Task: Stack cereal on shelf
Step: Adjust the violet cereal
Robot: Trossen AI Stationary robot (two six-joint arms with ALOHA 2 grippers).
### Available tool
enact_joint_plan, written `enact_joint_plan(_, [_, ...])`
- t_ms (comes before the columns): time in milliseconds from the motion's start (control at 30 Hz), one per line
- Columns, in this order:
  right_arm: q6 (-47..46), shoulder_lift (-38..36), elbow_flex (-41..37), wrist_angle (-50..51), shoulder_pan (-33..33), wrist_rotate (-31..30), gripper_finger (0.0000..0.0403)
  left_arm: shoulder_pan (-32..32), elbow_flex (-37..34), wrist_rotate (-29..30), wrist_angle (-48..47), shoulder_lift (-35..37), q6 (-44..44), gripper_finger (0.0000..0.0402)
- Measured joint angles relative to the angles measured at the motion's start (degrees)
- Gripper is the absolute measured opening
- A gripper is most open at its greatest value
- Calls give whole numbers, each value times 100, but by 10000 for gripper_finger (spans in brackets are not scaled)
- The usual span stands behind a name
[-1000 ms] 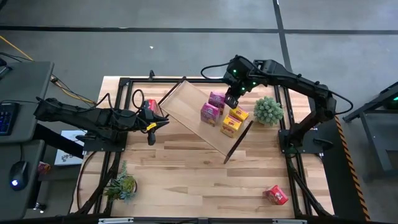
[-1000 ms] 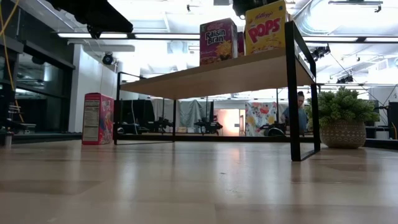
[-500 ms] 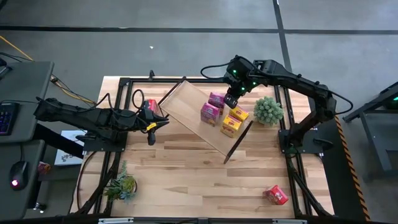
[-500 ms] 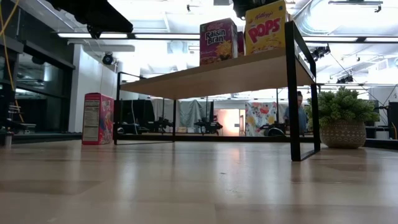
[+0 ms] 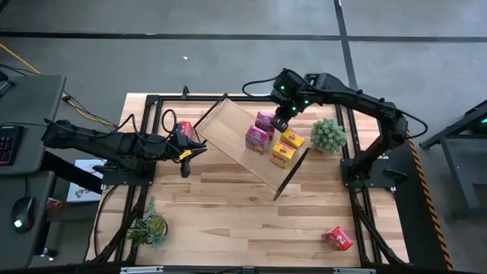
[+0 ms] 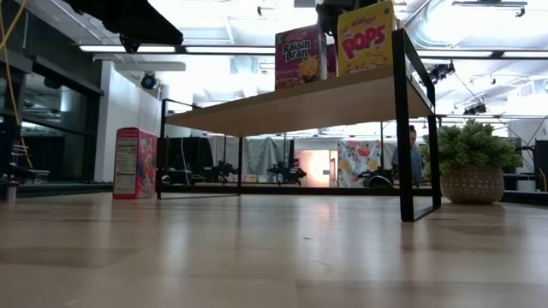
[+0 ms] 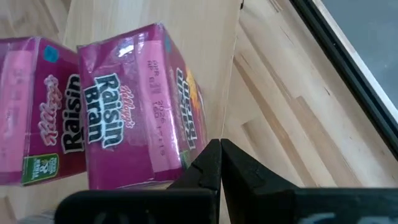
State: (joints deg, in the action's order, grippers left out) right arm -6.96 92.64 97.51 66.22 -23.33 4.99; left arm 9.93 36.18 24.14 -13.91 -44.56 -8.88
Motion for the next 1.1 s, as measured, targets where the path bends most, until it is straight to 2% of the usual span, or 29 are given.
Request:
enact_joint_plan(200, [-6, 46, 0, 90, -51, 11, 0, 0, 0, -2, 0, 0, -2, 47])
enact_joint_plan(500, [53, 247, 0, 131, -49, 325, 0, 0, 0, 0, 0, 0, -48, 47])
enact_joint_plan(767, [-125, 256, 0, 208, -104, 862, 0, 2, 0, -2, 0, 0, -48, 47])
enact_joint_plan(1100, [-260, 256, 0, 260, -277, 1005, 0, 0, 0, -2, 2, 0, -50, 47])
